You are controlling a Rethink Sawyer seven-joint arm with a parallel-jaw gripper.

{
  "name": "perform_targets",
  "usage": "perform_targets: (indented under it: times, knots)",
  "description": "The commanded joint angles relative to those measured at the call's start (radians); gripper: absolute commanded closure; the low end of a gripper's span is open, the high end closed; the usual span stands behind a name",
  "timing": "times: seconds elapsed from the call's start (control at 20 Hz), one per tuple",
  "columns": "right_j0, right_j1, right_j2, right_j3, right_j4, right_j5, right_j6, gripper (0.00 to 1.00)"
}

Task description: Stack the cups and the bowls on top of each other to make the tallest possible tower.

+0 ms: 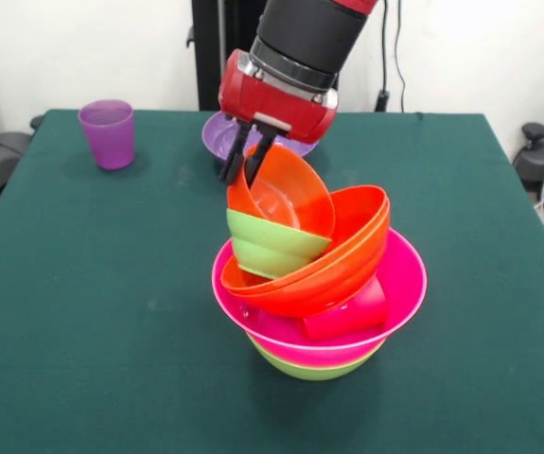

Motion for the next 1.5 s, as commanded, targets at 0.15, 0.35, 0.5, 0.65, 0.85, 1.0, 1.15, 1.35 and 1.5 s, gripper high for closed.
perform_targets:
  times: [0.15,0.35,0.5,0.65,0.85,1.0,1.15,1.35,1.5]
  knots:
    - [-0.044,0.063,0.165,-0.119,-0.054,0.118,-0.339,1.0]
    - [-0.064,0.065,0.192,-0.136,-0.038,0.163,-0.361,0.0]
    - [-0.076,0.069,0.206,-0.143,0.005,0.238,-0.369,0.0]
    - [-0.078,0.074,0.214,-0.164,0.004,0.269,-0.37,0.0]
    - [-0.094,0.085,0.25,-0.196,0.018,0.325,-0.4,0.0]
    - [-0.095,0.09,0.257,-0.221,0.014,0.377,-0.413,0.0]
    - [-0.091,0.072,0.256,-0.232,0.02,0.436,-0.406,0.0]
    - [-0.07,0.0,0.235,-0.24,0.042,0.573,-0.382,0.0]
    - [-0.069,-0.055,0.253,-0.316,0.082,0.846,-0.454,0.0]
